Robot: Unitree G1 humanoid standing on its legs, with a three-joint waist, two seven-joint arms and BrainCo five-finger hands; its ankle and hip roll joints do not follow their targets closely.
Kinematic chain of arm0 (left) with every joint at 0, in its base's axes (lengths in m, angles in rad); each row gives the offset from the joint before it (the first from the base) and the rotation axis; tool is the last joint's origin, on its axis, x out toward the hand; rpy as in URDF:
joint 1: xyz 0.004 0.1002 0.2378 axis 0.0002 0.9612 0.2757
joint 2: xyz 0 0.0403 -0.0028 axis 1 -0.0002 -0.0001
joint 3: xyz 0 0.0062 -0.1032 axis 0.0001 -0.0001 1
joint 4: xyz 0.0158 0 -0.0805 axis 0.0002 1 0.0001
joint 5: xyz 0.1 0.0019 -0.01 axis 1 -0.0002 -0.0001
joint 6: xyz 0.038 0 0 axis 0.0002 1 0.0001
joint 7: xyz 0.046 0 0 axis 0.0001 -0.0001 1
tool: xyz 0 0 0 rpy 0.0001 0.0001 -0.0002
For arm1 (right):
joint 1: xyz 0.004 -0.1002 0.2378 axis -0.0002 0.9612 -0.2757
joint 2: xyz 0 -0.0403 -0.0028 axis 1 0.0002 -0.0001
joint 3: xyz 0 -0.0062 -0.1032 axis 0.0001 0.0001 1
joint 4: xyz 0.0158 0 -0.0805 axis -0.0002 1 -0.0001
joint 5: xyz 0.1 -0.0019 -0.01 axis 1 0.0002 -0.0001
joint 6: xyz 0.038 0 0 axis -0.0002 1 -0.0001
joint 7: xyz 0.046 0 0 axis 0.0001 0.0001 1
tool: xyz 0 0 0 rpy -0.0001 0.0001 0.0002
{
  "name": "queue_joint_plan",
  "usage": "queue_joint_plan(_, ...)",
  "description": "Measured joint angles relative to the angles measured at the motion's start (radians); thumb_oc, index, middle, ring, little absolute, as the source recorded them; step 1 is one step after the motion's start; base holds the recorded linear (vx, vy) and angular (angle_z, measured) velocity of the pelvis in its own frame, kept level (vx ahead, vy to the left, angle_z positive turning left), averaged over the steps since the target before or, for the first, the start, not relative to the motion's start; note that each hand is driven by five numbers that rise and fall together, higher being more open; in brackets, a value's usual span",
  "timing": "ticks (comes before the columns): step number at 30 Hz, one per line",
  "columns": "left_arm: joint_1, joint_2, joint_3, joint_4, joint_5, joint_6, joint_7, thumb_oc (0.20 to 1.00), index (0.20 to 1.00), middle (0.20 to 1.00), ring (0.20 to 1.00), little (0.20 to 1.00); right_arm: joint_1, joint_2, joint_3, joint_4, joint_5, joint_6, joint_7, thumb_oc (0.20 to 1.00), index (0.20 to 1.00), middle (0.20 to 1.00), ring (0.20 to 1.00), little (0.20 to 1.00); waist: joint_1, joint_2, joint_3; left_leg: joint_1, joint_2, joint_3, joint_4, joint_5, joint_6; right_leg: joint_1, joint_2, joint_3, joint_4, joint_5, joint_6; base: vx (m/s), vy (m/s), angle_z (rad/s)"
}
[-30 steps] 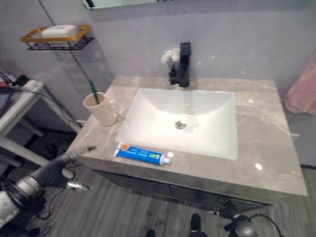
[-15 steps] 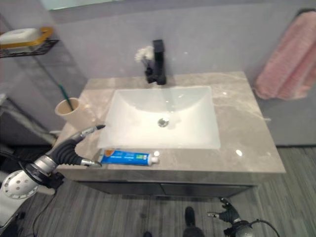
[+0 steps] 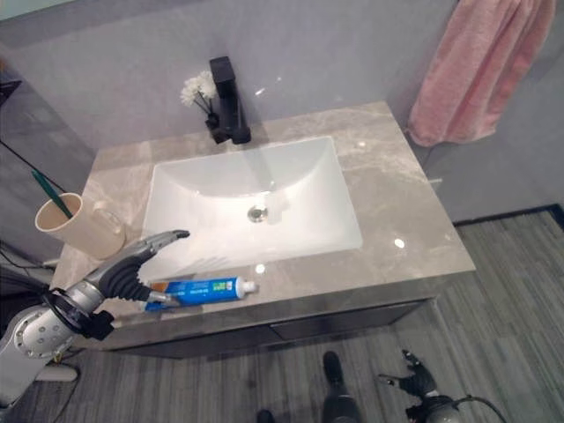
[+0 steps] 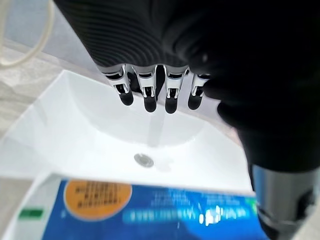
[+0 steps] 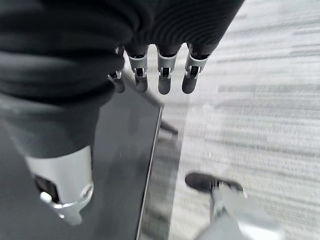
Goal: Put brush and paste in cup on sink, flatten towel.
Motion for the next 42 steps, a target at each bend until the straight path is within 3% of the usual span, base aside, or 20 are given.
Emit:
queue_joint_plan(20, 0.086, -0.008, 0.028, -0.008, 0.119, -0.001, -0.002, 1.000, 1.000, 1.000, 1.000, 1.000, 0.000, -0.004, 0.034, -0.043, -0.009, -0.001, 0.006, 1.000, 1.000, 1.000, 1.000, 1.000, 0.017, 0.005, 0.038, 0.011, 0.016, -0.055, 0.001, 0.006, -0.008, 0.037, 0.000, -0.051, -0.001, -0.005, -0.006, -0.01, -0.016, 0.07)
queue_joint_plan(29, 0.067, -0.090, 0.007, 0.031, 0.156, -0.002, 0.036, 1.000, 1.000, 1.000, 1.000, 1.000, -0.009, -0.013, 0.036, -0.050, -0.009, -0.001, 0.004, 1.000, 1.000, 1.000, 1.000, 1.000, 0.017, 0.006, 0.047, -0.024, 0.029, -0.092, 0.005, 0.012, -0.017, 0.021, 0.002, -0.092, -0.001, -0.010, -0.015, -0.02, -0.042, 0.13)
queue_joint_plan(40, -0.014, -0.121, -0.061, 0.066, 0.186, -0.003, 0.059, 1.000, 1.000, 1.000, 1.000, 1.000, -0.032, -0.029, 0.040, -0.079, -0.009, -0.003, -0.001, 1.000, 1.000, 1.000, 1.000, 1.000, 0.014, 0.005, 0.048, -0.037, 0.043, -0.090, 0.005, 0.014, -0.021, 0.003, 0.016, -0.099, 0.000, -0.011, -0.024, 0.01, -0.017, 0.00)
queue_joint_plan(42, -0.017, -0.123, -0.063, 0.066, 0.186, -0.003, 0.059, 0.928, 0.928, 0.928, 0.928, 0.928, -0.032, -0.029, 0.041, -0.079, -0.009, -0.003, -0.006, 1.000, 1.000, 1.000, 1.000, 1.000, 0.014, 0.005, 0.048, -0.036, 0.043, -0.090, 0.005, 0.015, -0.022, 0.003, 0.016, -0.099, 0.000, -0.012, -0.025, 0.02, 0.002, -0.01)
